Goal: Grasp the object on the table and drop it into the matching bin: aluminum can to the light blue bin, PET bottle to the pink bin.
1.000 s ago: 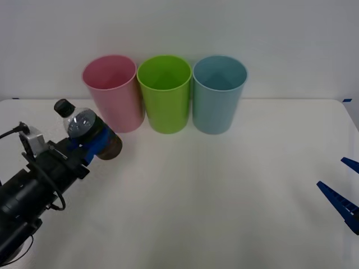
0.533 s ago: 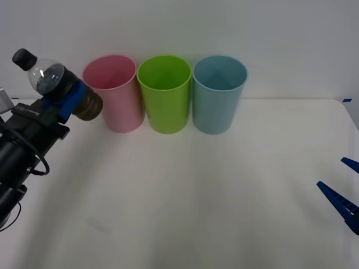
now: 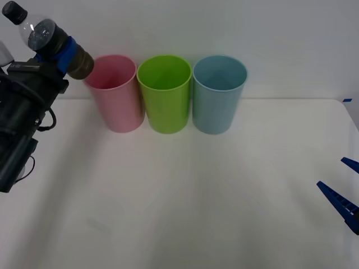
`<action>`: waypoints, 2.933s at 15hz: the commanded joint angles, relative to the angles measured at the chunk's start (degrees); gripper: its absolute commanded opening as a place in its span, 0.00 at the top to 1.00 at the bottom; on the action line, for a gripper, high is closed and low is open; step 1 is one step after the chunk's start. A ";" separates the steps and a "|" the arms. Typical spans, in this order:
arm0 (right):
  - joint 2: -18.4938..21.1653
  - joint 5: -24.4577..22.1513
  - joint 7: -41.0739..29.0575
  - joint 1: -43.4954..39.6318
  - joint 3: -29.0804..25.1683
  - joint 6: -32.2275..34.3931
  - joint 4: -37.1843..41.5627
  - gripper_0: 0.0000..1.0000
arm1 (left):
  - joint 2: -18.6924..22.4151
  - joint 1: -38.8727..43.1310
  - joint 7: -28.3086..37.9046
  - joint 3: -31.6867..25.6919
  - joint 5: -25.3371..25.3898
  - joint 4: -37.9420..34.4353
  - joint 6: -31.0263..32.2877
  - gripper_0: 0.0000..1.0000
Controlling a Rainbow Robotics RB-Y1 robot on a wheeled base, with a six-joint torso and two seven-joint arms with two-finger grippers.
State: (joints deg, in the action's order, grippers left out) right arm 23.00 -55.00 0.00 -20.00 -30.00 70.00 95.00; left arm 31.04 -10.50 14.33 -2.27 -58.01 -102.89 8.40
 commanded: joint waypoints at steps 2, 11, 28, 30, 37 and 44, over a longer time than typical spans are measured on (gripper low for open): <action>0.00 0.00 0.00 0.00 0.00 0.00 0.00 0.00 | 0.42 -6.55 -1.76 2.18 -1.58 6.47 -1.36 1.00; 0.00 0.00 0.00 0.00 0.00 0.00 0.00 0.00 | 0.42 -20.09 -4.04 7.72 -5.80 21.24 -1.98 1.00; 0.00 0.00 0.00 0.00 0.00 0.00 0.00 0.00 | 0.16 -21.67 -4.31 8.86 -6.94 23.35 -1.63 0.00; 0.00 0.00 0.00 0.00 0.00 0.00 0.00 0.00 | 0.60 -21.32 -4.22 8.77 -6.33 23.35 -0.13 0.00; 0.00 0.00 0.00 0.00 0.00 0.00 0.00 0.00 | 5.87 -12.44 -4.31 8.77 2.28 14.91 1.71 0.00; 0.00 0.00 0.00 0.00 0.00 0.00 0.00 0.00 | 14.49 1.98 -5.19 5.26 11.51 4.36 5.49 0.00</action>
State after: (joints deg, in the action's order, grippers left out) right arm 23.00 -55.00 0.00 -20.00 -30.00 70.00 95.00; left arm 45.01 -10.06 9.28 3.99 -47.08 -97.82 12.61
